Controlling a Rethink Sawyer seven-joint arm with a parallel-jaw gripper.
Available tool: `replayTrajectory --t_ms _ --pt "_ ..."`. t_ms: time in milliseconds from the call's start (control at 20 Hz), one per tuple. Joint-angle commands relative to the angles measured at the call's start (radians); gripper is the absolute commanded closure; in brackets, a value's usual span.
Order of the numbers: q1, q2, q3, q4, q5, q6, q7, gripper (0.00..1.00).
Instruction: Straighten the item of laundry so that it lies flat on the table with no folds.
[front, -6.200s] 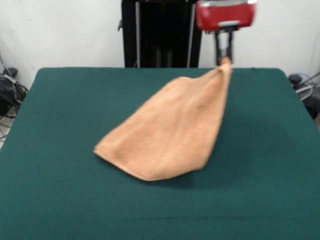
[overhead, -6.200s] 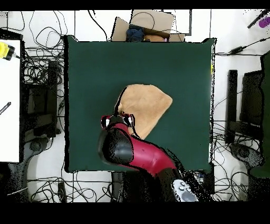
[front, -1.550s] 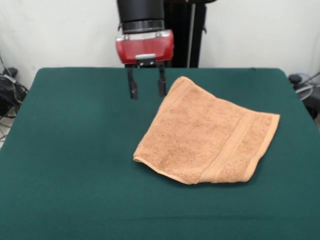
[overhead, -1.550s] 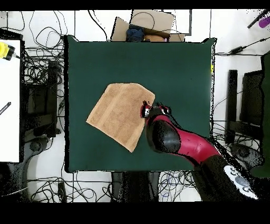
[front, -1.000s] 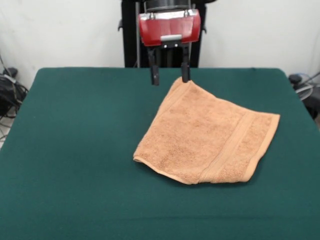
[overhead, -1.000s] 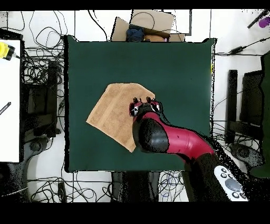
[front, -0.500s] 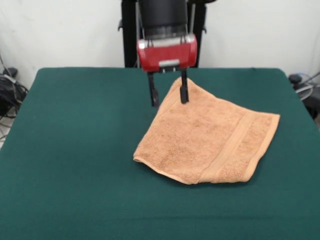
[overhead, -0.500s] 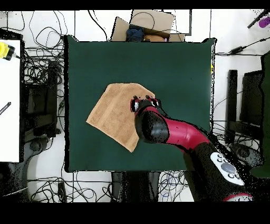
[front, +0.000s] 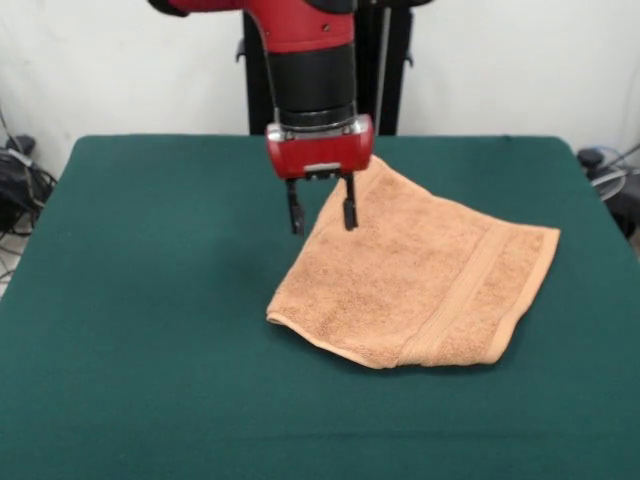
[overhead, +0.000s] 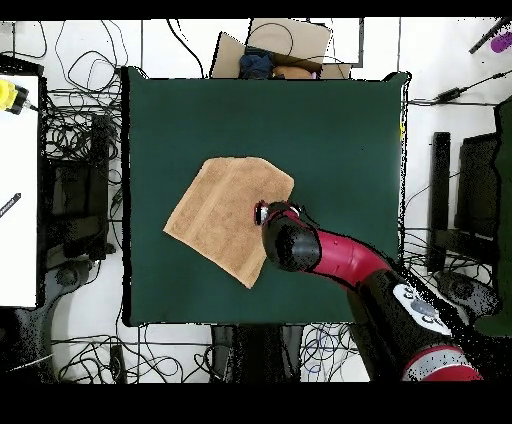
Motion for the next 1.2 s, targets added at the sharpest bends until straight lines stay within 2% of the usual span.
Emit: replayTrajectory --t_ms 50,150,450,650,900,1200 --pt "0.037 0.058 -0.128 -0.100 -0.041 0.074 0.098 0.00" --pt "0.030 0.074 -0.124 -0.102 -0.050 0.070 0.088 0.00" --pt "0.056 0.047 -0.124 -0.096 -0.031 0.120 0.088 0.00" --pt "0.114 0.016 -0.163 -0.059 -0.015 0.104 0.133 0.00" --pt "0.214 0.010 -0.245 0.000 0.012 0.001 0.223 0.00" --pt "0.270 -0.021 -0.272 0.012 0.051 0.057 0.239 0.00"
